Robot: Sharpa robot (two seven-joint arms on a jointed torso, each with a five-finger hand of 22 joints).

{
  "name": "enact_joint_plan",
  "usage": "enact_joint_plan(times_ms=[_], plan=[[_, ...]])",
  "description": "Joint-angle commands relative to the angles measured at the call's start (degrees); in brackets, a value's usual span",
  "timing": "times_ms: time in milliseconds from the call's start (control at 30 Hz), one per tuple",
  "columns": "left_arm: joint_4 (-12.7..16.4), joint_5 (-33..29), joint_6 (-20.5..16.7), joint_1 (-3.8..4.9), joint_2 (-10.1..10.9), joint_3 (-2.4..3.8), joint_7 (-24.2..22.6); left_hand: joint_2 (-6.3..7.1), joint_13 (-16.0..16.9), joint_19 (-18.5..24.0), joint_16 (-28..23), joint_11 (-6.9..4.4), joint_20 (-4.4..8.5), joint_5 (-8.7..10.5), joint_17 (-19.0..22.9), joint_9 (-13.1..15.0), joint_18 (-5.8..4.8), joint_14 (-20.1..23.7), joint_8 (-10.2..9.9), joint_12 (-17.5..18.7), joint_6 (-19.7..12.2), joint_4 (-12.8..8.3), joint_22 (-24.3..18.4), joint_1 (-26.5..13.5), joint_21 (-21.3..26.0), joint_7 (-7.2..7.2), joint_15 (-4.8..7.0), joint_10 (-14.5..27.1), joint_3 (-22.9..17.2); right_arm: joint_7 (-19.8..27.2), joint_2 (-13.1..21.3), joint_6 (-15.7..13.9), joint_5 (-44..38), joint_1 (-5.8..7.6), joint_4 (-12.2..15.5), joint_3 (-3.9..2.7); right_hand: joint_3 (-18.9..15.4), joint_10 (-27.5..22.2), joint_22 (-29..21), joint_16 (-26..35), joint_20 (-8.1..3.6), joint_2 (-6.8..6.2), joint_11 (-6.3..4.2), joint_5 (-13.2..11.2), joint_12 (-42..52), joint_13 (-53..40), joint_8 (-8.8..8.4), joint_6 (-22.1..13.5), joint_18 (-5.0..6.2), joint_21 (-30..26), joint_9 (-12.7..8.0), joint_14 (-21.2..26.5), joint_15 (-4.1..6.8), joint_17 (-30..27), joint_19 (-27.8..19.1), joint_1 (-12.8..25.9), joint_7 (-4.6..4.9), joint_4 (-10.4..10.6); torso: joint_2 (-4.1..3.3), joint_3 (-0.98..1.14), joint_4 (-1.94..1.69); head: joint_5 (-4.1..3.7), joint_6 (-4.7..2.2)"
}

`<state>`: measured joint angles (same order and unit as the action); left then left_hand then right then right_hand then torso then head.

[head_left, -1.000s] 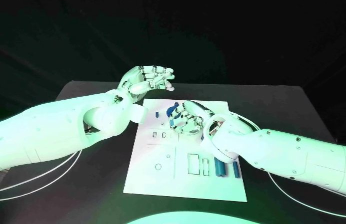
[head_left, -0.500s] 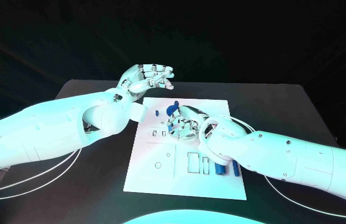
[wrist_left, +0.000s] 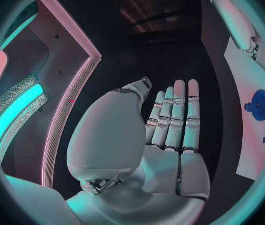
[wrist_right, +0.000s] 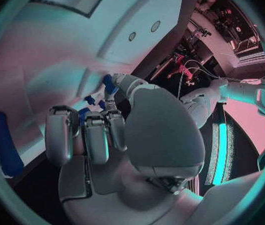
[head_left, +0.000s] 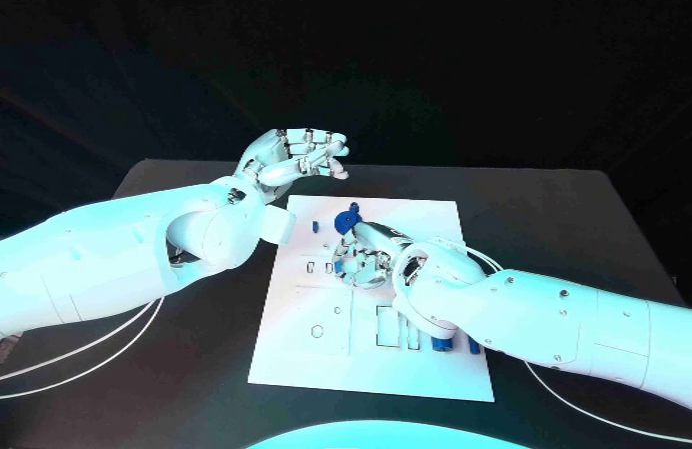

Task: Assemble the parts on the task board

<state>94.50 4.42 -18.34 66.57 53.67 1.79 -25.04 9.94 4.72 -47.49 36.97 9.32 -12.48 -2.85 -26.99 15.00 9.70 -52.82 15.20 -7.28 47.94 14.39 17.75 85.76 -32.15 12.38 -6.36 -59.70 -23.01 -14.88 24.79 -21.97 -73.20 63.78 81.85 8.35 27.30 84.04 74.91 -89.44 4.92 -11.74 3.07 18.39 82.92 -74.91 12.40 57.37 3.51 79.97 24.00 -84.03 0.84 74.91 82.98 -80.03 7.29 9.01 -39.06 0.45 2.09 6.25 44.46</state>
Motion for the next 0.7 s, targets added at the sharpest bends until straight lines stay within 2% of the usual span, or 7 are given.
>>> enact_joint_plan(times_ms=[33, 133, 433, 700], plan=[[-0.06, -0.19, 0.43, 0.05, -0.04, 0.03, -0.48, 0.0, 0.08, 0.39, 0.24, 0.27, -0.04, -0.08, -0.09, 0.1, 0.5, 0.57, 0.08, 0.25, -0.31, 0.03, 0.07, -0.5, -0.33, 0.69, -0.03, -0.25, -0.31, -0.39, -0.28, 0.33, -1.55, -0.23, -0.34, 0.01, 0.26, 0.39, 5.28, 0.05, 0.06, 0.07, -0.47, -0.39, -0.16, -6.95, 0.22, 0.34, -0.53, -0.25, 0.06, -5.51, 0.4, 13.05, -0.42, 0.58, 0.05, 0.09, -0.03, -0.03, 0.0, 0.04, 0.02], [-0.26, -0.19, 0.41, 0.05, 0.0, 0.03, -0.49, 0.0, 0.08, 0.39, 0.24, 0.27, -0.04, -0.08, -0.09, 0.1, 0.5, 0.57, 0.08, 0.25, -0.31, 0.03, 0.07, -0.5, -0.33, 0.69, -0.03, -0.25, -0.31, -0.44, -0.52, 0.23, -1.77, -0.42, -0.74, 0.02, 0.26, 0.39, 5.28, 0.05, 0.06, 0.07, -0.47, -0.39, -0.16, -6.95, 0.22, 0.34, -0.53, -0.25, 0.06, -5.51, 0.4, 13.05, -0.42, 0.58, 0.05, 0.09, -0.02, 0.04, 0.03, 0.15, 0.09], [-0.36, -0.19, 0.43, 0.06, 0.09, 0.03, -0.48, 0.08, 0.09, 0.55, 0.35, 0.26, -0.07, -0.08, -0.1, 0.16, 0.51, 0.64, 0.1, 0.26, -0.33, 0.02, 0.19, -0.6, -0.51, 0.67, -0.03, -0.27, -0.36, -0.39, -0.77, -0.18, -2.16, -0.7, -1.62, 0.03, 0.26, 0.31, 5.24, 0.06, 0.05, -0.23, -0.43, -0.51, -0.28, -6.86, 0.09, -0.11, -0.51, -0.34, 0.02, -5.51, 0.39, 13.02, -0.46, 1.08, 0.13, 0.02, -0.01, 0.02, 0.21, 0.38, 0.1], [-0.39, -0.19, 0.54, 0.06, 0.07, 0.03, -0.45, 0.08, 0.09, 0.55, 0.35, 0.26, -0.07, -0.08, -0.1, 0.16, 0.51, 0.64, 0.1, 0.26, -0.33, 0.02, 0.19, -0.6, -0.51, 0.67, -0.03, -0.27, -0.36, 0.25, -0.84, 0.26, -2.31, -0.77, -1.8, 0.04, 0.36, 0.17, 5.19, 0.07, 0.11, -0.54, -0.24, -0.73, -0.46, -6.7, -0.23, -0.93, -0.5, -0.47, -0.09, -5.5, 0.26, 13.0, -0.52, 1.6, 0.38, -0.13, 0.0, 0.03, 0.2, 0.21, 0.15]])
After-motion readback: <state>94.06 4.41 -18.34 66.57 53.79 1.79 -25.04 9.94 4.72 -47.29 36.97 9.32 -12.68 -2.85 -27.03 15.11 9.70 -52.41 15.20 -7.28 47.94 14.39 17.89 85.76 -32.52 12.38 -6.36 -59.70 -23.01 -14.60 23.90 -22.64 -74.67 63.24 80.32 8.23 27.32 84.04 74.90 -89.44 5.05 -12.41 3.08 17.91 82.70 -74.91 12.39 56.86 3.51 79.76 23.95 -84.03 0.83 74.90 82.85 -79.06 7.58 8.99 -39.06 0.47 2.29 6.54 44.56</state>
